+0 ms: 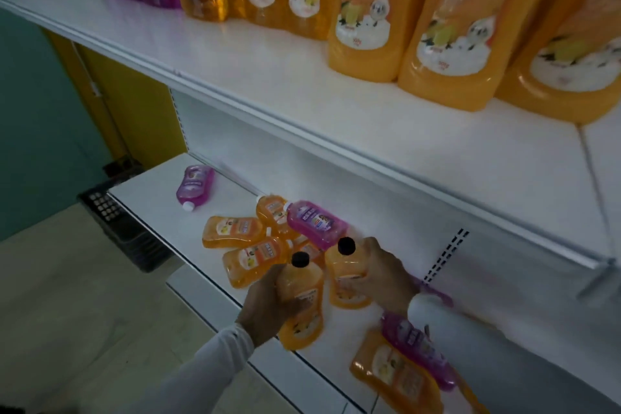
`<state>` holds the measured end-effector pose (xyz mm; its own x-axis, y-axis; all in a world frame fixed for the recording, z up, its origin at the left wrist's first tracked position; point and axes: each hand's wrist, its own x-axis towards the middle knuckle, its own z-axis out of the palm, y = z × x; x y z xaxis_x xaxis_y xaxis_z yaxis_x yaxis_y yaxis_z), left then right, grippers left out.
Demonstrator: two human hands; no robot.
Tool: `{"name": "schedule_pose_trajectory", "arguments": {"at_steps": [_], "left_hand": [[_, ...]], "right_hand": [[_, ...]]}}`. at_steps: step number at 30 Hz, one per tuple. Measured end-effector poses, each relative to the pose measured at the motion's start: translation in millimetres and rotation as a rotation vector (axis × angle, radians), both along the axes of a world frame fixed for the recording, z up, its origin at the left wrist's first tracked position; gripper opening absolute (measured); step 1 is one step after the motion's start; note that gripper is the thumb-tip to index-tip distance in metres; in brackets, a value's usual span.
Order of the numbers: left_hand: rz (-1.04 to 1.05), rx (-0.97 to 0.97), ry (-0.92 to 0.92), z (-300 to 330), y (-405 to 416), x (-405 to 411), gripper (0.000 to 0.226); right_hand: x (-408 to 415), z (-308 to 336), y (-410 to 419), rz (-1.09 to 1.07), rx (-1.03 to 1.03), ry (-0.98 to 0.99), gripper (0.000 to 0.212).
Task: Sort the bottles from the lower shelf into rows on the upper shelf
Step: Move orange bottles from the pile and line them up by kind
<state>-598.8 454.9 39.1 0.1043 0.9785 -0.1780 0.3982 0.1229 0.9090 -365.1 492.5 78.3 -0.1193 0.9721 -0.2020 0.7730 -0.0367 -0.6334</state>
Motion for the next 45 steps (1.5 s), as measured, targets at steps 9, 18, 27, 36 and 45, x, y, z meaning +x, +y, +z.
{"name": "schedule_pose_trajectory", "arguments": {"at_steps": [9, 18, 27, 36, 45], "left_hand": [[-0.324, 0.136, 0.085, 134.6, -46.2, -66.4, 0.056], [-0.671, 0.358, 0.065, 286.2, -85.2, -96.5, 0.059], [-0.815, 0.500, -0.055, 414.4, -104.6, -56.0, 0.056], [-0.744, 0.573, -0.078, 457.1, -69.8, -18.2, 0.053], [-0.619, 0.507, -0.089, 443.4, -10.4, -13.5, 0.061]], "right_hand": [[-36.2, 122.2, -102.1, -0.011, 0.087, -0.071, 0.067], [-62.9, 271.0, -229.1, -0.198, 0.285, -0.022, 0.068], [-41.1, 405.5, -283.7, -0.350, 0.487, 0.009, 0.066], [11.6, 443.1, -247.6, -0.418, 0.598, 0.064, 0.068], [40.0, 413.4, -165.5, -0.447, 0.525, 0.095, 0.072]]}}
